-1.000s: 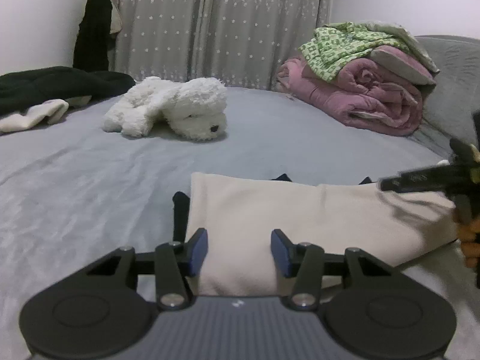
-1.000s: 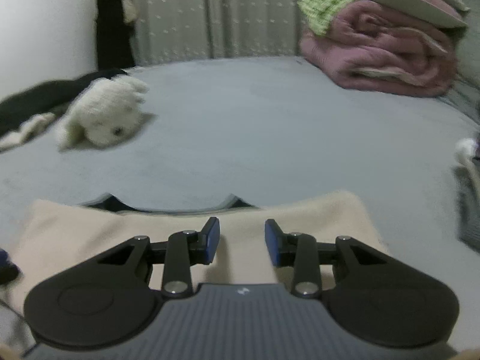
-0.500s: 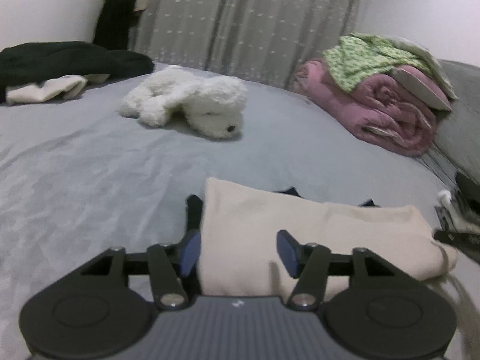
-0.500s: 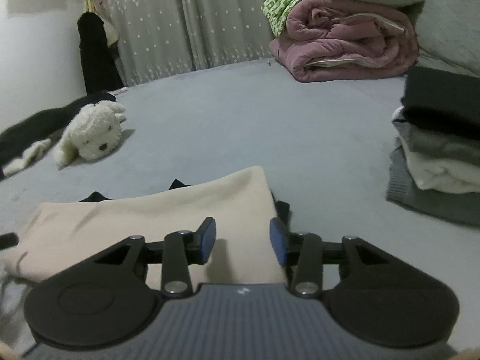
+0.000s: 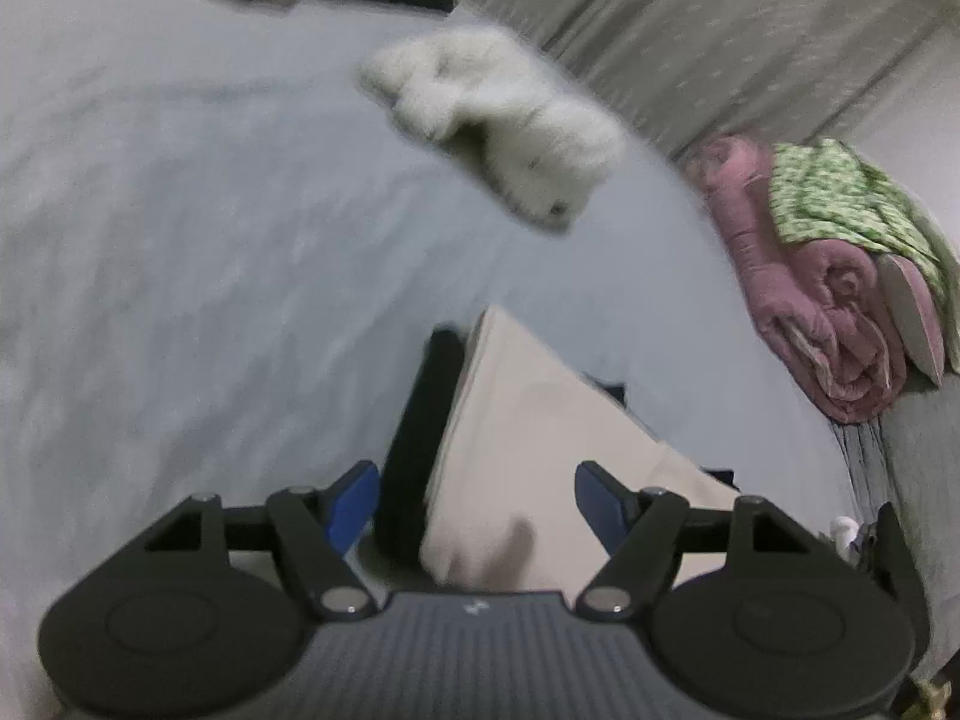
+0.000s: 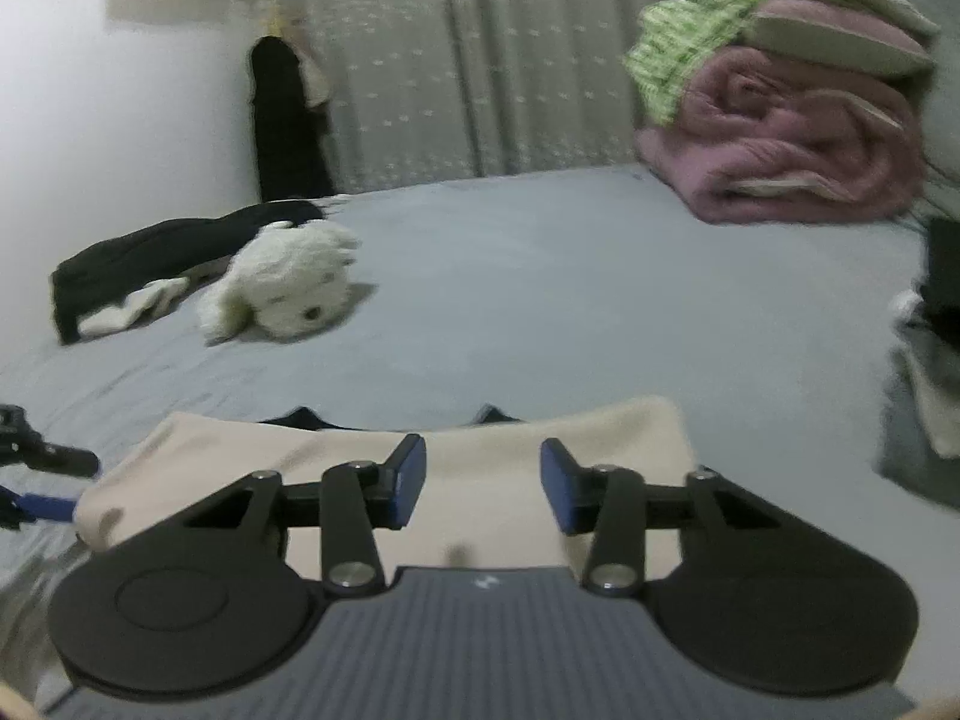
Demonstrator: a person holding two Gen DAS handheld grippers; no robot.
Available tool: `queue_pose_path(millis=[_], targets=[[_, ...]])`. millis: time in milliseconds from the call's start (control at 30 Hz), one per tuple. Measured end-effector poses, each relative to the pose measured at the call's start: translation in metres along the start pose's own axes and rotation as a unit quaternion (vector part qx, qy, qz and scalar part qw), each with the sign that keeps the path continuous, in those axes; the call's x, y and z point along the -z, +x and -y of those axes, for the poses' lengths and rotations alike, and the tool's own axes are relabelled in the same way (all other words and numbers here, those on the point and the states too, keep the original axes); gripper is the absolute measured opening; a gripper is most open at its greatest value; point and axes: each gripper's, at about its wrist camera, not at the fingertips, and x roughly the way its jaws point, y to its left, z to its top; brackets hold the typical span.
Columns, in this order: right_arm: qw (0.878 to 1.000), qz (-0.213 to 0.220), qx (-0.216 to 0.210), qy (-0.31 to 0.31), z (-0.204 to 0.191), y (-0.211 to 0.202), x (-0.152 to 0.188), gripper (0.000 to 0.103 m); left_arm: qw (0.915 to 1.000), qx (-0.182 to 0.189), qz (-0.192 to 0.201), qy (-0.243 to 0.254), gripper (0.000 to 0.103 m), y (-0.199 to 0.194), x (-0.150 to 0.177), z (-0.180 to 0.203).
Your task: Fold clothes
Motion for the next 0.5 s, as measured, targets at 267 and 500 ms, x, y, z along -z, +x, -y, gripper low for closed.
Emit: queue_pose_path(millis=[267,500], targets=[[0.999,-0.013,-0.038,0.033,-0.010,0.030,0.020,0.033,0.9991,-0.004,-0.027,-0.033,0.073,0.009,0.020,0.000],[0.995,-0.010,-0.082,0.050,-0.010,0.035,0.034,0.029,0.9894,0.000,0.111,-0.094,0.072,0.020,0.057,0.008]])
